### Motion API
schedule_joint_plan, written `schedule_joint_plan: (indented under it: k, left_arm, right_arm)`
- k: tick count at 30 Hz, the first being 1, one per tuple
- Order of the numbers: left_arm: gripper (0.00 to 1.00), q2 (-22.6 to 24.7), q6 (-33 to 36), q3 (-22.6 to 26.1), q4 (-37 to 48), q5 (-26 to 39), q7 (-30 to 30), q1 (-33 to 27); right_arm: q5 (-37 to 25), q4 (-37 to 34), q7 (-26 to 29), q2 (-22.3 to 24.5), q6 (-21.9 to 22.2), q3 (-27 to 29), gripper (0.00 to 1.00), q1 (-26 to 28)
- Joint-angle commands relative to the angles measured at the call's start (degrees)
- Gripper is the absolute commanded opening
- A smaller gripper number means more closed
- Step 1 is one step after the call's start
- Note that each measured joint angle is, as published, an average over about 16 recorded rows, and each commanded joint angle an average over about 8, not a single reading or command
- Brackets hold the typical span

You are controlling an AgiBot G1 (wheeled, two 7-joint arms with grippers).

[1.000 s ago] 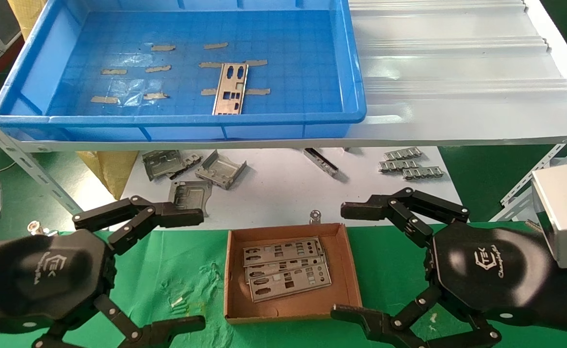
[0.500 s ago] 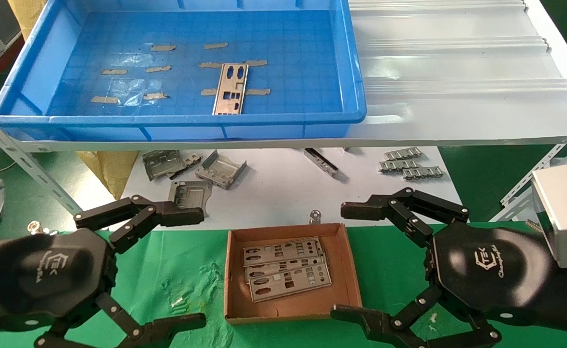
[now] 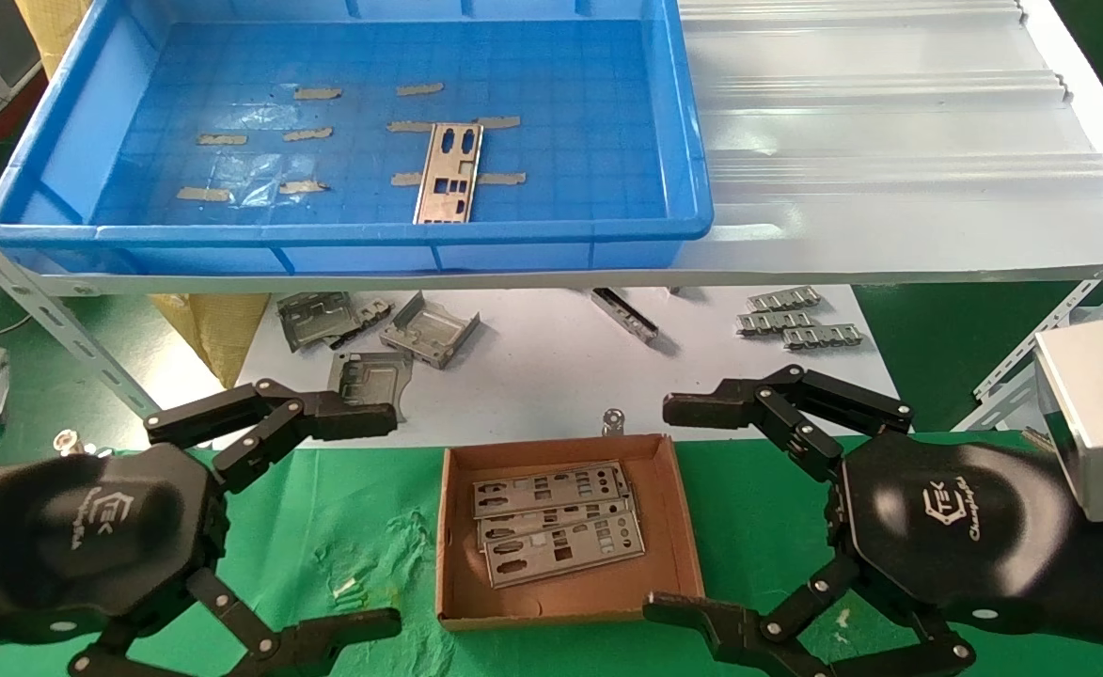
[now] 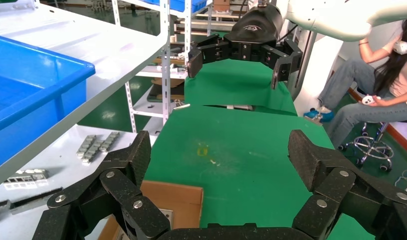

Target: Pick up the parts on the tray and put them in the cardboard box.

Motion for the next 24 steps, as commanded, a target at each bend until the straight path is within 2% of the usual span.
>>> schedule_joint_plan:
  k: [1, 24]
  left_arm:
    - [1.00, 0.01, 0.00, 0.01, 0.01, 0.00, 0.01, -0.01]
    - [1.00, 0.04, 0.00, 0.04, 0.07, 0.00, 0.02, -0.04]
  right_arm:
    - [0.00, 0.00, 0.00, 0.00, 0.00, 0.00, 1.00, 0.00]
    - [0.00, 0.00, 0.00, 0.00, 0.00, 0.00, 1.00, 0.00]
